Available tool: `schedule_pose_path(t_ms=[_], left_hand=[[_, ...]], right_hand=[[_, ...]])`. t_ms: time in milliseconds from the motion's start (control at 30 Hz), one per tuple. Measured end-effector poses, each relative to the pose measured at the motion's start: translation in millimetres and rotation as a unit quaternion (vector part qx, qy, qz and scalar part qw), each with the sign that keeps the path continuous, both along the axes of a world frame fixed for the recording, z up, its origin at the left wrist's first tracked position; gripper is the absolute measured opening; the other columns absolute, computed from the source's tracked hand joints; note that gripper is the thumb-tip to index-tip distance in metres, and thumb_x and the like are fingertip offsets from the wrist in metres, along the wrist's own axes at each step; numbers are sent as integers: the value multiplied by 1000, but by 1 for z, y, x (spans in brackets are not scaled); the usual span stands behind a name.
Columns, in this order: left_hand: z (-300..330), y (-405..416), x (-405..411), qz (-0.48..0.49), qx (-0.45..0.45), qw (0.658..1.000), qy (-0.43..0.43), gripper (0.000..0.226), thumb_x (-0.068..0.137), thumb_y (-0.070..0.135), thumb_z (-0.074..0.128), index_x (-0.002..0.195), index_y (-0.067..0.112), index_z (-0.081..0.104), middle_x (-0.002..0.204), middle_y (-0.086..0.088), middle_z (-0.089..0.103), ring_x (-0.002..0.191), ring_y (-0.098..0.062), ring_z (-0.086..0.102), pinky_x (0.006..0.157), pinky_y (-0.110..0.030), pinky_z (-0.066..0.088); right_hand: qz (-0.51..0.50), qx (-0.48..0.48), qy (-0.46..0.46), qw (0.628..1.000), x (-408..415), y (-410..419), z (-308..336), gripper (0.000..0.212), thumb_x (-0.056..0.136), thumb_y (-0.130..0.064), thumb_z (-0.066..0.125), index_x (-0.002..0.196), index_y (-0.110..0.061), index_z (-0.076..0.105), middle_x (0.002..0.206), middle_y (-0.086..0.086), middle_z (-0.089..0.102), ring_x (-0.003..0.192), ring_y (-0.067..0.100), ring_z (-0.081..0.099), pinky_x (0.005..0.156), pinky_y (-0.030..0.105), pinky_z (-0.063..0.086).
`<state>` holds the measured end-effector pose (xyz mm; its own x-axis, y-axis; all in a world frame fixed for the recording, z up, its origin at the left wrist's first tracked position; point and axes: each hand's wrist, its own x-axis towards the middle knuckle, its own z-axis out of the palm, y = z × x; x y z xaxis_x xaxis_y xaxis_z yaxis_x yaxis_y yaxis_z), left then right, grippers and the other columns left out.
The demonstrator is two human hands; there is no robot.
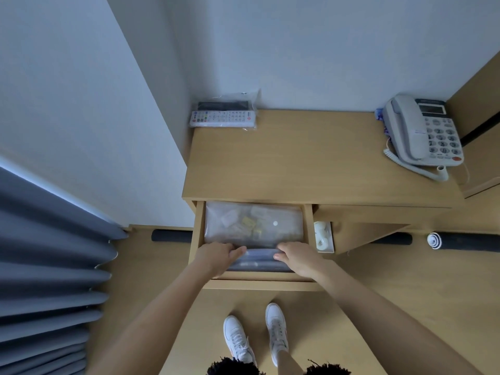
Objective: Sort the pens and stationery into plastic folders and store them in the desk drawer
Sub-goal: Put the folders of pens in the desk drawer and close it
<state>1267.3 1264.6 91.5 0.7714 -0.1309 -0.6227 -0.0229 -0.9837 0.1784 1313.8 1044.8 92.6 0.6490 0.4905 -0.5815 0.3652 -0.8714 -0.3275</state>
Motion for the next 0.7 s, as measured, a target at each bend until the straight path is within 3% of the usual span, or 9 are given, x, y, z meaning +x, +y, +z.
schedule_pose_path(t_ms=[67, 167, 233, 300, 367, 400, 467, 567, 700], left_hand=[[3, -4, -8, -53, 39, 994, -87, 36, 101, 32, 39, 134, 22, 43, 123, -3, 55, 102, -20, 59, 74, -29, 47], [8, 2, -22, -2, 28, 989, -147, 27, 102, 31, 38, 124, 21, 49, 112, 0, 62, 94, -18, 62, 65, -24, 40], [5, 14, -30, 16, 9, 982, -186, 23, 98, 23, 48, 121, 22, 54, 112, 3, 63, 94, -17, 62, 65, -23, 42], [5, 26, -35, 36, -19, 969, -245, 22, 83, 14, 71, 103, 21, 67, 103, 5, 65, 84, -14, 63, 59, -22, 46], [5, 34, -40, 26, -21, 964, -265, 28, 59, 7, 88, 79, 18, 71, 85, 3, 66, 70, -14, 63, 50, -20, 46], [5, 37, -41, 29, -19, 958, -285, 30, 53, 6, 90, 76, 16, 72, 82, 0, 66, 69, -17, 64, 51, -23, 49], [4, 42, -42, 37, -9, 951, -306, 35, 49, 4, 90, 78, 17, 74, 81, -2, 67, 70, -20, 65, 57, -28, 52], [2, 43, -43, 50, 2, 956, -288, 41, 47, 5, 91, 81, 21, 76, 73, 5, 67, 68, -17, 63, 58, -27, 50], [0, 40, -38, 62, 23, 957, -282, 44, 39, 1, 92, 73, 23, 75, 64, 7, 64, 61, -16, 62, 60, -27, 49]], right_hand=[[-8, -2, 5, 1000, 0, 1, 1, 28, 101, -38, 34, 93, -15, 48, 95, 6, 58, 94, 26, 58, 75, 35, 38], [-22, -8, -6, 1000, -4, 5, 4, 29, 101, -37, 35, 96, -14, 51, 103, 8, 62, 97, 26, 58, 73, 32, 36], [-16, -11, -52, 998, -10, 7, 5, 33, 101, -37, 35, 106, -11, 54, 107, 9, 62, 98, 25, 58, 74, 31, 36], [-12, -14, -130, 991, -20, 6, 3, 34, 101, -36, 36, 114, -11, 54, 107, 7, 61, 100, 24, 57, 78, 30, 38], [-19, -7, -237, 971, -32, 3, 1, 25, 94, -36, 54, 105, -15, 61, 93, 3, 64, 88, 19, 60, 73, 28, 44], [-21, -6, -271, 962, -37, 2, -3, 20, 84, -33, 68, 96, -16, 66, 85, 1, 65, 80, 17, 61, 68, 27, 47], [-35, 28, -291, 956, -43, -1, -13, 27, 66, -18, 84, 87, -17, 67, 89, 3, 65, 80, 18, 63, 65, 28, 53], [-42, 53, -282, 957, -40, -1, -14, 38, 55, -2, 85, 84, -18, 68, 88, 1, 64, 79, 18, 63, 61, 27, 53], [-58, 67, -259, 962, -36, 4, -6, 39, 48, 2, 88, 78, -17, 73, 76, -1, 65, 70, 17, 64, 55, 23, 50]])
